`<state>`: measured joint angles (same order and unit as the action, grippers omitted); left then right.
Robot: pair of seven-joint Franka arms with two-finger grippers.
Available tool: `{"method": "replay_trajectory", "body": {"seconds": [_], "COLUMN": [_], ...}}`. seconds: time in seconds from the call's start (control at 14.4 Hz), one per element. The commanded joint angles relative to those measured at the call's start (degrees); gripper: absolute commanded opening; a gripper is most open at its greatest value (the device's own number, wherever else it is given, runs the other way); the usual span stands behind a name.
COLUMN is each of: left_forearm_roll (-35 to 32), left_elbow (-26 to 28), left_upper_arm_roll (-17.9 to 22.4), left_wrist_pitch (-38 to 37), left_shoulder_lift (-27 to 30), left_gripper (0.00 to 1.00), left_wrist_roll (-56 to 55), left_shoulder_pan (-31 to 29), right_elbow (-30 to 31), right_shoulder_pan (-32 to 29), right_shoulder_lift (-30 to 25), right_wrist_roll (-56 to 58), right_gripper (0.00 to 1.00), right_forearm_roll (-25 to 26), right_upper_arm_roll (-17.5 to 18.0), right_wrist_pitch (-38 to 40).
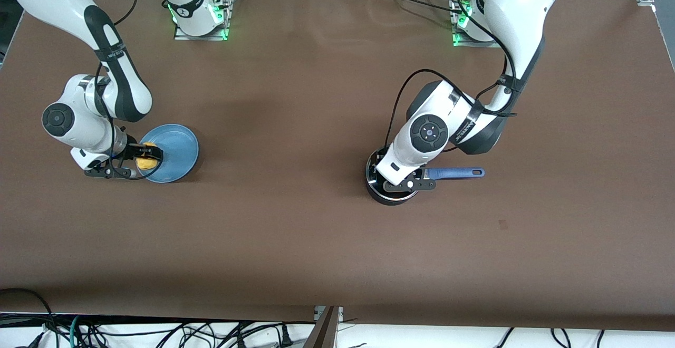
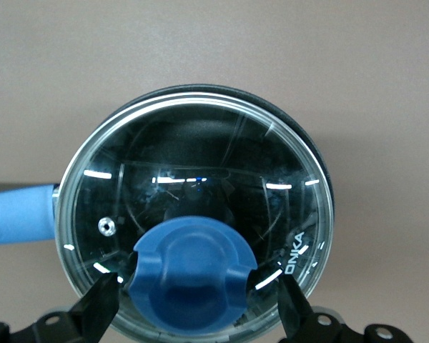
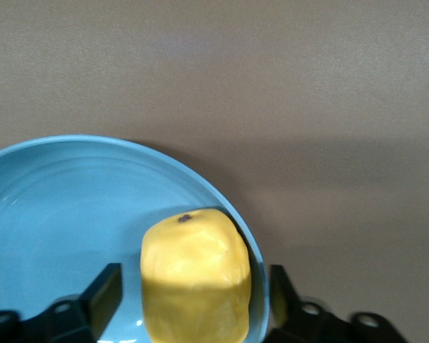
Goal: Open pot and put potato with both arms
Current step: 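Grasp the potato with the right gripper while the left gripper grasps the knob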
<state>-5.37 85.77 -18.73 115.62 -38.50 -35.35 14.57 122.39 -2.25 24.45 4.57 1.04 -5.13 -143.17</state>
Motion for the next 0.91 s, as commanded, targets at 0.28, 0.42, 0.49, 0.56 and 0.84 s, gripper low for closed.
{"method": "replay_trajectory", "body": {"seconds": [0.28, 0.42, 0.49, 0.56, 0.84], "left_forearm_roll": [-1.4, -1.22, -1.22, -1.13, -0.34], "left_elbow": [-1.84, -1.93, -1.93, -2.01, -2.01], "left_upper_arm_roll": [0.44, 0.44, 0.44, 0.44, 0.09], "left_wrist_pitch": [-0.31, -0.31, -0.31, -0.31, -0.39], "left_shoulder_lift": [-1.22, -1.31, -1.31, -1.31, -0.87], "left_gripper": [0.67, 0.55, 0.43, 0.3, 0.0], "left_wrist_roll": [2.48, 2.48, 2.48, 3.0, 8.45], "left_shoulder_pan": [0.29, 0.2, 0.11, 0.11, -2.96], "right_elbow": [1.11, -0.3, -1.61, -3.45, -14.43], "right_shoulder_pan": [-0.3, -0.21, -0.21, 0.05, 0.4], "right_shoulder_lift": [-2.74, -4.14, -4.84, -5.55, -6.08], "right_wrist_roll": [0.71, 0.97, 0.97, 0.8, -1.39], "right_gripper": [0.49, 0.49, 0.49, 0.49, 0.49], "right_forearm_roll": [0.72, 0.72, 0.72, 0.72, -0.15], "right_upper_arm_roll": [0.12, 0.3, 0.65, 0.82, 6.35], "right_wrist_pitch": [1.39, 3.41, 5.42, 8.57, 23.96]}}
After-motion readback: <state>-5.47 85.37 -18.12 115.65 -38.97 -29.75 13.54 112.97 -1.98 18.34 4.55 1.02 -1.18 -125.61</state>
